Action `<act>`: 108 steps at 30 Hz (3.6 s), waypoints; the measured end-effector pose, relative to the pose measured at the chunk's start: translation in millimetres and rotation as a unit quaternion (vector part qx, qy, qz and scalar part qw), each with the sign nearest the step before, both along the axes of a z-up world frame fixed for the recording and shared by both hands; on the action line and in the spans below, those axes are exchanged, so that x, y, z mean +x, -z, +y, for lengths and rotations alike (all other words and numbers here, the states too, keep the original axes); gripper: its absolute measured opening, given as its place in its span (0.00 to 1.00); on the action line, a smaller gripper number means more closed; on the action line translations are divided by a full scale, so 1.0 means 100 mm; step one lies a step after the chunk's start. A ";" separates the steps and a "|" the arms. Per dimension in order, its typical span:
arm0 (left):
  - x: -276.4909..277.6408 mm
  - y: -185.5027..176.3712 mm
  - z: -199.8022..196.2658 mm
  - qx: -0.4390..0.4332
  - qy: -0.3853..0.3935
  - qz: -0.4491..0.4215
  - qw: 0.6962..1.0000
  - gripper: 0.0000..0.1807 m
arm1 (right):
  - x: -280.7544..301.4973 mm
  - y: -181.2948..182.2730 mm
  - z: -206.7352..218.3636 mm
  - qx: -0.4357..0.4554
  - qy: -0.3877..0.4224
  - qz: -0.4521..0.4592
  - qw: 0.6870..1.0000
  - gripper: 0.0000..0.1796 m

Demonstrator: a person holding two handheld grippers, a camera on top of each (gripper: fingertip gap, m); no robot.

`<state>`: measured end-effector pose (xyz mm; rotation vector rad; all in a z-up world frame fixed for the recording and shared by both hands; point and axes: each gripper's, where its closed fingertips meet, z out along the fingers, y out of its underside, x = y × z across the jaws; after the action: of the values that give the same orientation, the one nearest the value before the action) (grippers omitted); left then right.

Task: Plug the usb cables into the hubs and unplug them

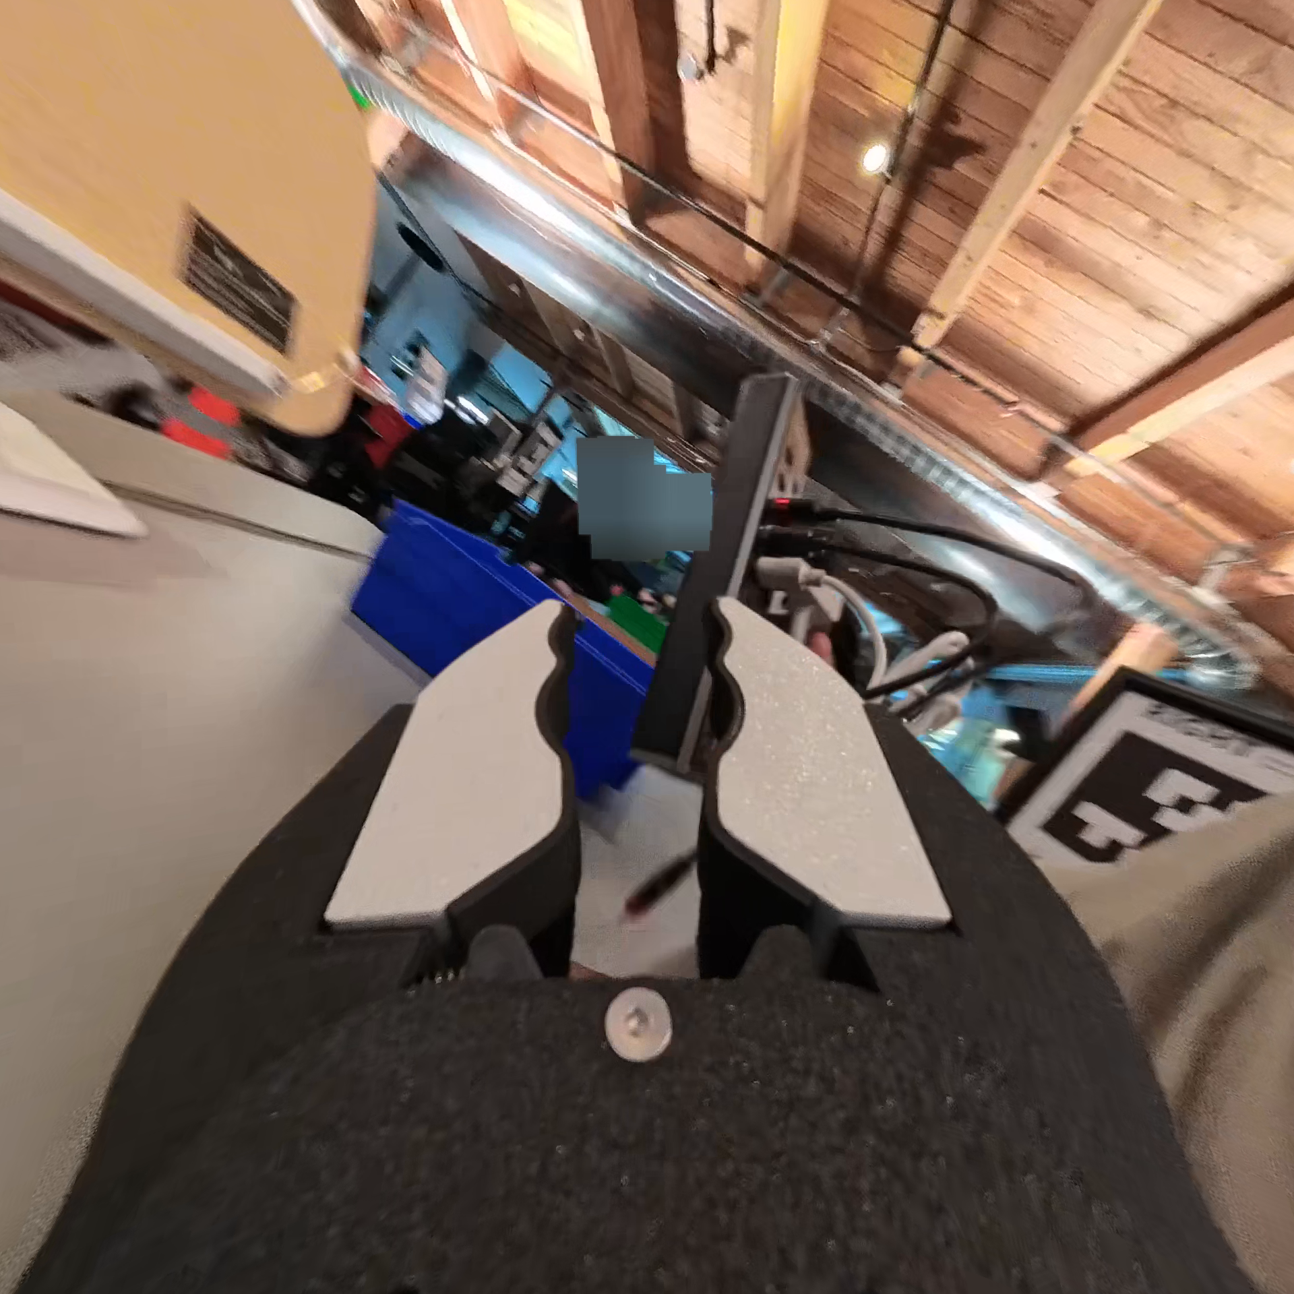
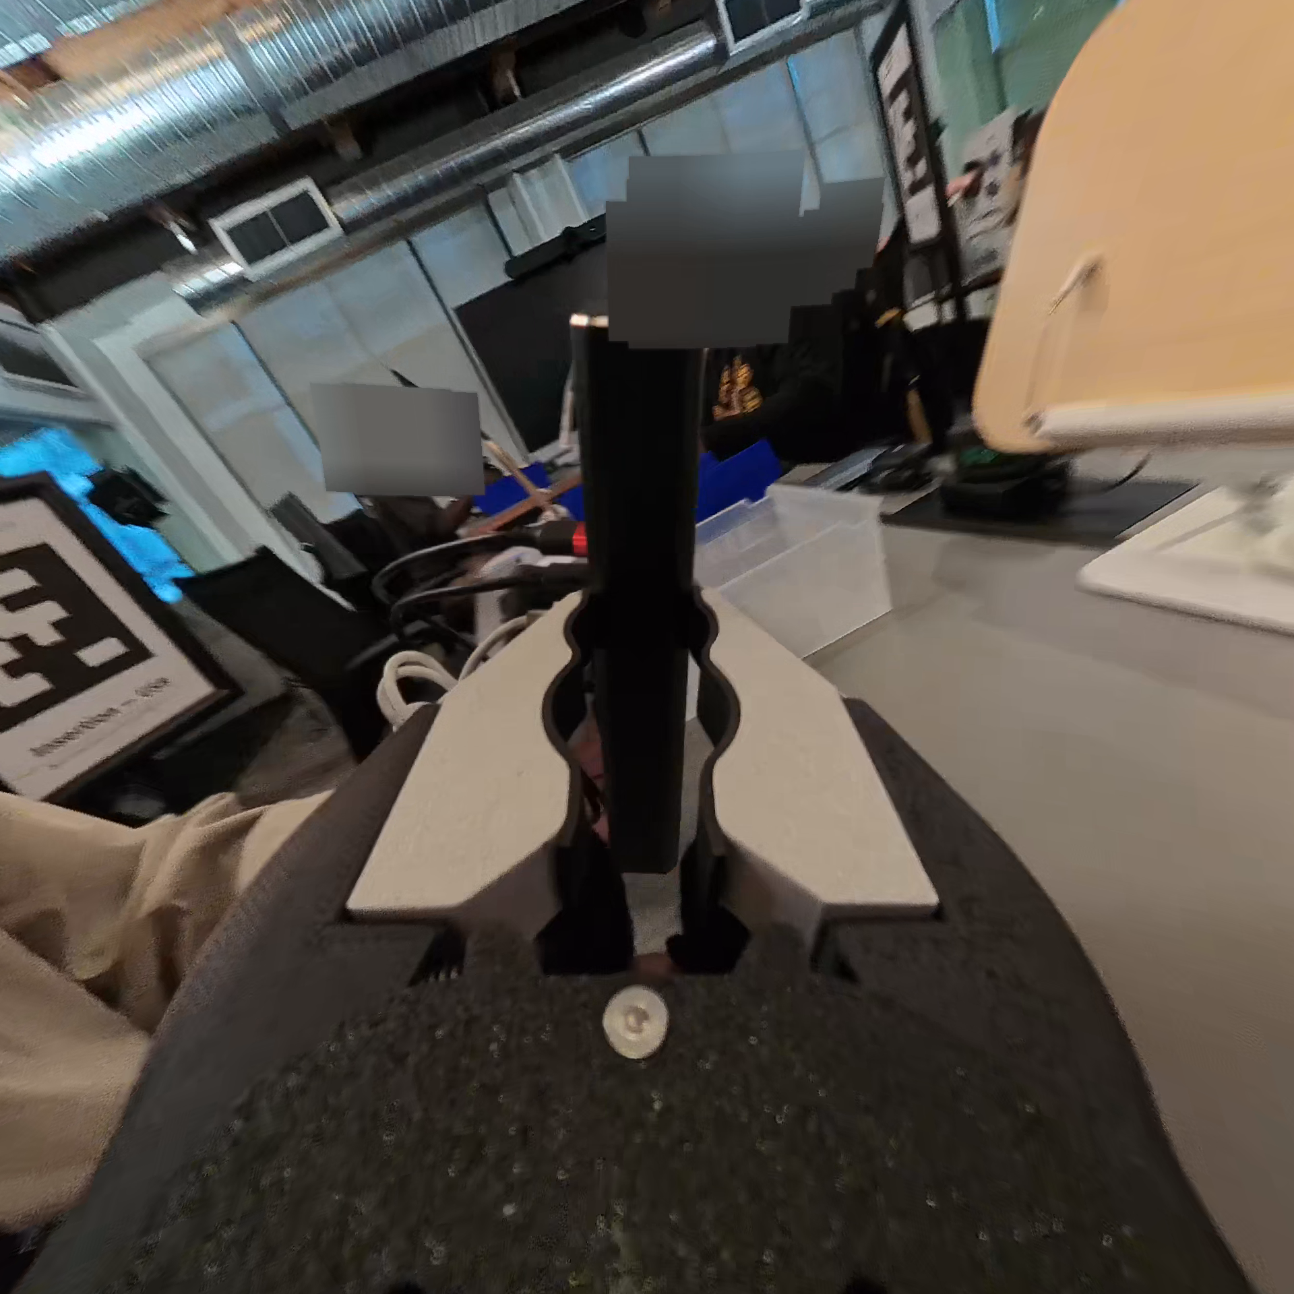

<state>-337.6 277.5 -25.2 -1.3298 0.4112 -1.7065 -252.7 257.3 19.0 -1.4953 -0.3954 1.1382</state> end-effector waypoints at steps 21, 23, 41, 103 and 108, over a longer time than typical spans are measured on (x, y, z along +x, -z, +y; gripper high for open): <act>-0.10 0.22 -0.04 0.075 -0.053 0.143 0.985 0.15 | 2.50 -3.56 0.51 0.240 0.357 -0.204 0.879 0.15; -0.10 0.23 -0.05 0.075 -0.051 0.142 0.986 0.15 | 2.80 -3.39 0.68 0.224 0.395 -0.239 0.859 0.14; -0.16 0.29 0.04 0.065 -0.059 0.147 0.985 0.14 | 4.19 -2.08 1.06 0.126 0.494 -0.296 0.808 0.14; -0.20 0.36 -0.01 0.073 -0.064 0.175 0.980 0.14 | 3.16 1.70 1.63 -0.151 -0.146 -0.780 0.589 0.15; -0.38 0.28 -0.16 0.095 -0.092 0.205 0.970 0.14 | 3.24 1.65 1.62 -0.159 -0.117 -0.751 0.631 0.19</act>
<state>-376.1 261.7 -53.6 -1.5255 0.6477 -1.2048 71.5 419.8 -145.7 -2.5131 -1.6002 -0.2360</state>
